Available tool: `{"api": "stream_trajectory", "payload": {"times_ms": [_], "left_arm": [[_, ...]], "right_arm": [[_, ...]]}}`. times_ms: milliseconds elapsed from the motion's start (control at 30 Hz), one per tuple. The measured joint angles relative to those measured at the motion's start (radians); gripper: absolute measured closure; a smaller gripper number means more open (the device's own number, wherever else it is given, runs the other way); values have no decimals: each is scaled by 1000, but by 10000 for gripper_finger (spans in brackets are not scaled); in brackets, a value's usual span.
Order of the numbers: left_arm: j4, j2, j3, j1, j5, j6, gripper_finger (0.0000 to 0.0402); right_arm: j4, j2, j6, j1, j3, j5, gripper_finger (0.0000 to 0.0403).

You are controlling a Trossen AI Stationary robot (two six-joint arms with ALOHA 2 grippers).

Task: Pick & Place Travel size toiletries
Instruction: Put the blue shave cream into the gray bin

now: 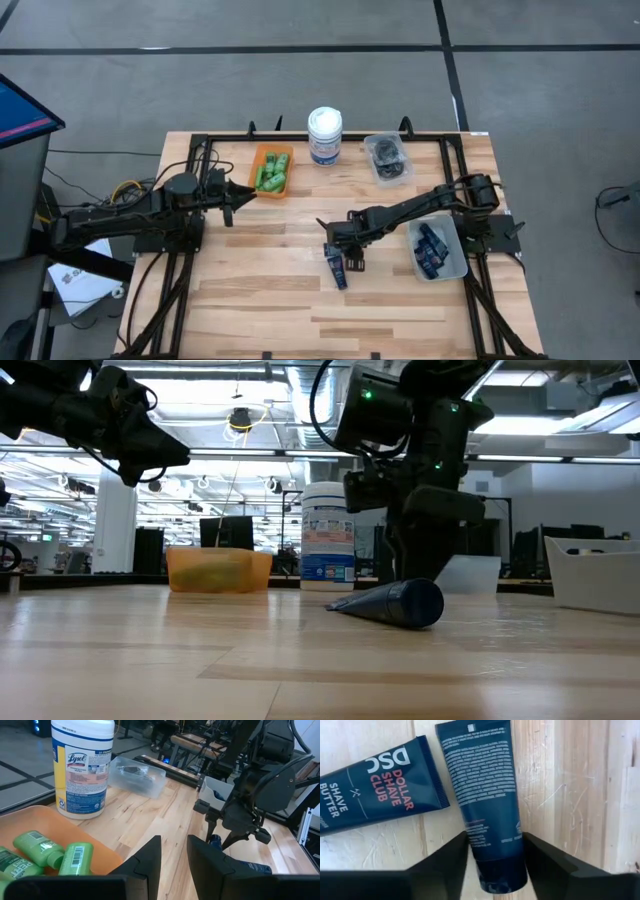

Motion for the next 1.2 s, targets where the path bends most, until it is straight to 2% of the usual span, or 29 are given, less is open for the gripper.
{"api": "stream_trajectory", "payload": {"times_ms": [133,200,433,567,867,1200], "left_arm": [[0,0,0,0,0,0,312],[0,0,0,0,0,0,312],[0,0,0,0,0,0,312],[0,0,0,0,0,1,312],[0,0,0,0,0,5,312],[0,0,0,0,0,9,312]], "right_arm": [[-5,0,6,1,0,0,278],[-13,-9,7,1,0,0,292],[-142,-42,25,-8,62,3,292],[-243,-117,89,-7,63,8,283],[-583,-324,395,39,64,69,287],[-959,-492,909,226,64,90,283]]}}
